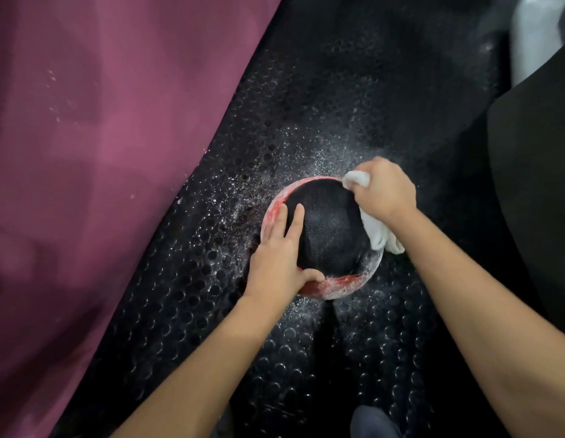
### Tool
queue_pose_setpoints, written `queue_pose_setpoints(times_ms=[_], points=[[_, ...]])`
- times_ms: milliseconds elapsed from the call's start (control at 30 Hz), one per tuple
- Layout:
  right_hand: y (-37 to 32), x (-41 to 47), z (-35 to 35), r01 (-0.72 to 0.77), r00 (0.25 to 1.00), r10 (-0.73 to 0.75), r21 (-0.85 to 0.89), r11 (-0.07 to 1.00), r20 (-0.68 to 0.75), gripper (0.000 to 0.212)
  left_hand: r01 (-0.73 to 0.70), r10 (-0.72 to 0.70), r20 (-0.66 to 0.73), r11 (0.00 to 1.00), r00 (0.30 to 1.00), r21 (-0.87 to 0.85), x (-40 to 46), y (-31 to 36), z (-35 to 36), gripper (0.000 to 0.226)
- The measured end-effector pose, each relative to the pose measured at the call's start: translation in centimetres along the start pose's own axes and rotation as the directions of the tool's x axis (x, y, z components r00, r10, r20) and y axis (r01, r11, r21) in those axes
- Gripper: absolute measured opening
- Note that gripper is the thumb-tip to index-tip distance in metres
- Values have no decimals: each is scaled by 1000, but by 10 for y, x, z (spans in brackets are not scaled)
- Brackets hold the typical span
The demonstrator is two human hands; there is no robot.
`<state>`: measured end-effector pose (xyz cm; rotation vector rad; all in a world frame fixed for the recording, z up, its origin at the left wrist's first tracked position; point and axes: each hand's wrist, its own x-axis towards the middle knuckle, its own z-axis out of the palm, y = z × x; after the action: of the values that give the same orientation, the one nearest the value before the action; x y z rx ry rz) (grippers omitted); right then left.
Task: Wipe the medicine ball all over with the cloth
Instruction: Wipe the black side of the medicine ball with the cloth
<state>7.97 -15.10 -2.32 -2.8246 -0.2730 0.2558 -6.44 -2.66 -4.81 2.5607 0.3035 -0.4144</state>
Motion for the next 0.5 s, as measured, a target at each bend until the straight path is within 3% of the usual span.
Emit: queue_pose_setpoints(times_ms=[133,167,300,433,500], points=[[-18,-26,6,227,974,-224,-80,971,39,14,8,-8,-4,1000,1000,13,0,2,0,121],[-17,-24,3,234,972,-232,-73,969,46,14,4,-4,-7,1000,1000,12,-1,1,0,120],[-9,4,-5,30,998,-27,-37,999,60,15,5,-5,-4,999,1000,45,0,6,2,119],[-29,-24,1,287,957,-277,-128,949,89,15,12,-13,25,999,1000,46,3,12,1,120],[-23,-14,-4,234,967,-224,-84,968,118,13,6,-7,23,998,1000,62,1,12,2,119]])
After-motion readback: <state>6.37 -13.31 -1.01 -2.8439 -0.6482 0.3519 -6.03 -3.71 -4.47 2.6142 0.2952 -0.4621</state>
